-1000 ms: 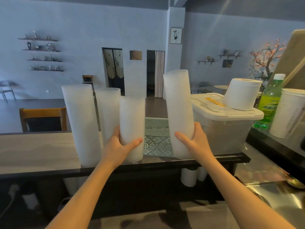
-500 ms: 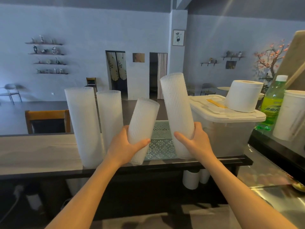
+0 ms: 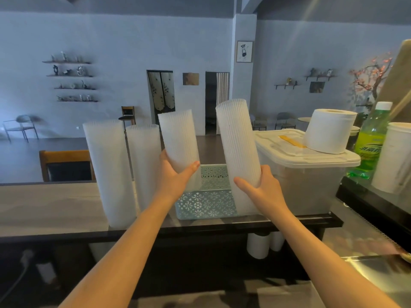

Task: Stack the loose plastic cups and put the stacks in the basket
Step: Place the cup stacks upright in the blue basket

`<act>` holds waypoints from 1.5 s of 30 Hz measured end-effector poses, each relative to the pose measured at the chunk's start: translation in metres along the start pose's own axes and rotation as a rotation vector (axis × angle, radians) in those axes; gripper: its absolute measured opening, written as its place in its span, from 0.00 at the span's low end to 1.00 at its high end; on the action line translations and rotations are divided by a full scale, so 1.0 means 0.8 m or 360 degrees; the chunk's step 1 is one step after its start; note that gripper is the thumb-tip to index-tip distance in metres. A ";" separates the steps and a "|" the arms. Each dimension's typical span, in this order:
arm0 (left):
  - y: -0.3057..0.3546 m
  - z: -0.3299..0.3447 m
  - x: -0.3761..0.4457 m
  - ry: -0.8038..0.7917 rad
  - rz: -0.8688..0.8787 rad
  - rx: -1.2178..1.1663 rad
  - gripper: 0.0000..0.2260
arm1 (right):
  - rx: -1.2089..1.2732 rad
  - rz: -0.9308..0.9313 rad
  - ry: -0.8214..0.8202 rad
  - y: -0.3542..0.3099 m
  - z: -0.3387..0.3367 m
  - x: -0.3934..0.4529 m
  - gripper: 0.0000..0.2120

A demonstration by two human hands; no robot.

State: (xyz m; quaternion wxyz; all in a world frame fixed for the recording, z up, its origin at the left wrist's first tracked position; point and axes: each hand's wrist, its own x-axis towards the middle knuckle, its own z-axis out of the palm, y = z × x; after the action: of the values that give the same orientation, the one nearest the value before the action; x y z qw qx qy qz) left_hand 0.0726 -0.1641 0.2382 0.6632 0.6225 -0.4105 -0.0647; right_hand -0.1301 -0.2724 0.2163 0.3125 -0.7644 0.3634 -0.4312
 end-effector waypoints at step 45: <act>-0.078 0.003 0.003 -0.0027 -0.0091 0.0363 0.37 | 0.0099 0.0364 -0.0984 -0.029 0.120 0.126 0.22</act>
State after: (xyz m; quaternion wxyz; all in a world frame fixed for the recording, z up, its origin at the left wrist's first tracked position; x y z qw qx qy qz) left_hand 0.0995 -0.1810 0.1840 0.5823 0.7047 -0.4031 -0.0417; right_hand -0.0015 -0.3274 0.2364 0.4776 -0.8035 0.3215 -0.1517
